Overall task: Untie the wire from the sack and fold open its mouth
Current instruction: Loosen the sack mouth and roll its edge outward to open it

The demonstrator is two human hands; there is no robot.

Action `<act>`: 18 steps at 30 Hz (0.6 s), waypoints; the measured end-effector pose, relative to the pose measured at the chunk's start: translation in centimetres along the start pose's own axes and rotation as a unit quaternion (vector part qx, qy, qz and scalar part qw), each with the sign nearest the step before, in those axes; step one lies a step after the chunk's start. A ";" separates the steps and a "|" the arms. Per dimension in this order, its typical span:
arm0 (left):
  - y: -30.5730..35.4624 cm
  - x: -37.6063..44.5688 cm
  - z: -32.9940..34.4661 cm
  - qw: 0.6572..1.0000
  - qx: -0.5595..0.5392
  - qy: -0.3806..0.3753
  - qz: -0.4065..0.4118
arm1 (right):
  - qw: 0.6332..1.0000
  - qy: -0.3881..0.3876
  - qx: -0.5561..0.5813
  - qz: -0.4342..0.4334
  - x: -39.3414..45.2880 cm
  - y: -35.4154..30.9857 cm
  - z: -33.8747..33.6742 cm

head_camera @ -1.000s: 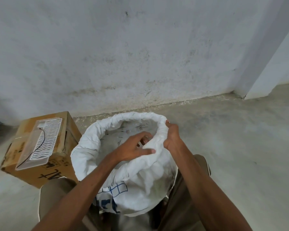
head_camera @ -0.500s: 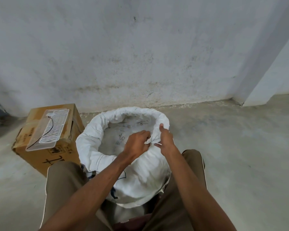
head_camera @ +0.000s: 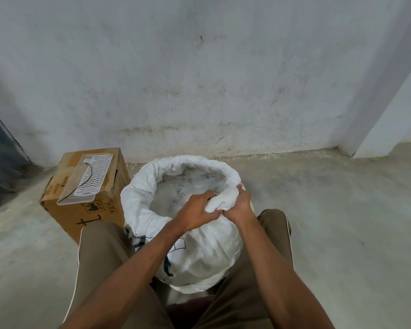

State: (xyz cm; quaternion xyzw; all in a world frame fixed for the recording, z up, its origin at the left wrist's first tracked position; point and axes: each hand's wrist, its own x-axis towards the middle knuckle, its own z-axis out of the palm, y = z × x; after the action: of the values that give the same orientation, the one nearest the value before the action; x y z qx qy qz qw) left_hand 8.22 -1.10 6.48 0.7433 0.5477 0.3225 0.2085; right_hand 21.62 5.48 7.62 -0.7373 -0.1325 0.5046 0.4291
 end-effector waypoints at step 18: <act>-3.3 1.2 0.7 0.978 0.164 0.032 0.123 | 0.478 -0.167 -0.436 -0.744 2.6 -0.7 -4.9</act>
State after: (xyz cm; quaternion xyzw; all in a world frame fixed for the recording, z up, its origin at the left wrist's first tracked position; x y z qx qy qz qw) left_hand 6.71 1.10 4.11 0.8182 0.5042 0.2750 0.0248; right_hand 27.18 5.11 7.10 -0.3569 -0.9036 -0.0121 0.2365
